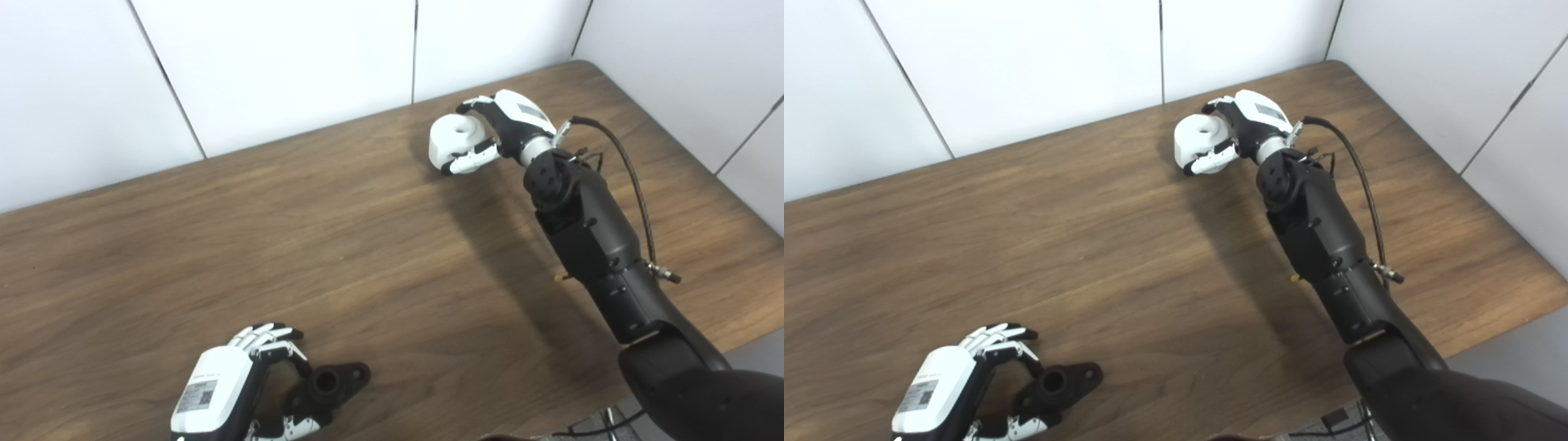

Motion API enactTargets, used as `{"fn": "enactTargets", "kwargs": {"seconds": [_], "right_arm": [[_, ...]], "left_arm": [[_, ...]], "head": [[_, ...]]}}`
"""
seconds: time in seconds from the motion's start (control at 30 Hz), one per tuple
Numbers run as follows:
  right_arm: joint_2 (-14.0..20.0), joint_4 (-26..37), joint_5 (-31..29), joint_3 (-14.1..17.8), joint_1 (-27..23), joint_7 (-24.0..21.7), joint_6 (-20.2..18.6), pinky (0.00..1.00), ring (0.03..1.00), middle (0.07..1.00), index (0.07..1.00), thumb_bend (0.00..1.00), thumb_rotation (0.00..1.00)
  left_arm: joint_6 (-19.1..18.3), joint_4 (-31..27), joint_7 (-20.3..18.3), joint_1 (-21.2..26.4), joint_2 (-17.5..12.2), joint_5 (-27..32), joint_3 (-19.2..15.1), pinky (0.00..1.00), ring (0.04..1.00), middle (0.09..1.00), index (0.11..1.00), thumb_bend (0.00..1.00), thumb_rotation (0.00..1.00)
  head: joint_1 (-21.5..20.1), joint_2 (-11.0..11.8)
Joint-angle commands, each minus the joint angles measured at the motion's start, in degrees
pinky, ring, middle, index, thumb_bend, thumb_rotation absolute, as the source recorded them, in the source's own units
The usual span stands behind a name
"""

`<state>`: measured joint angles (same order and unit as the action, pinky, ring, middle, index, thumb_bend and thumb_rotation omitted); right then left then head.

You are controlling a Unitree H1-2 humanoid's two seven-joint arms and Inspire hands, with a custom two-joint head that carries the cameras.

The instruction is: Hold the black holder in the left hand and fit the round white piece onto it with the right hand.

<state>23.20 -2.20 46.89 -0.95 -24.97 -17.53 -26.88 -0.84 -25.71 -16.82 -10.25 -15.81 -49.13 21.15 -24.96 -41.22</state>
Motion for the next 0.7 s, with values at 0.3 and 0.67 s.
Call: {"fn": "enactTargets", "kwargs": {"seconds": [0.3,0.67], "right_arm": [[3.53,0.52,-2.18,-0.14,-3.23,3.95,0.45,0.86,0.973,0.916,0.779,0.78,0.34],[4.77,1.03,-2.73,-0.78,-3.05,3.65,0.06,0.85,0.971,0.924,0.754,0.76,0.33]], "left_arm": [[-2.07,0.65,-3.59,-2.23,-0.93,-0.47,0.35,0.87,0.855,0.796,0.487,0.52,0.05],[-2.26,-0.01,-4.04,-2.41,-0.5,-0.57,0.25,0.87,0.856,0.795,0.487,0.52,0.05]], "head": [[-0.1,-0.25],[-0.02,-0.5]]}}
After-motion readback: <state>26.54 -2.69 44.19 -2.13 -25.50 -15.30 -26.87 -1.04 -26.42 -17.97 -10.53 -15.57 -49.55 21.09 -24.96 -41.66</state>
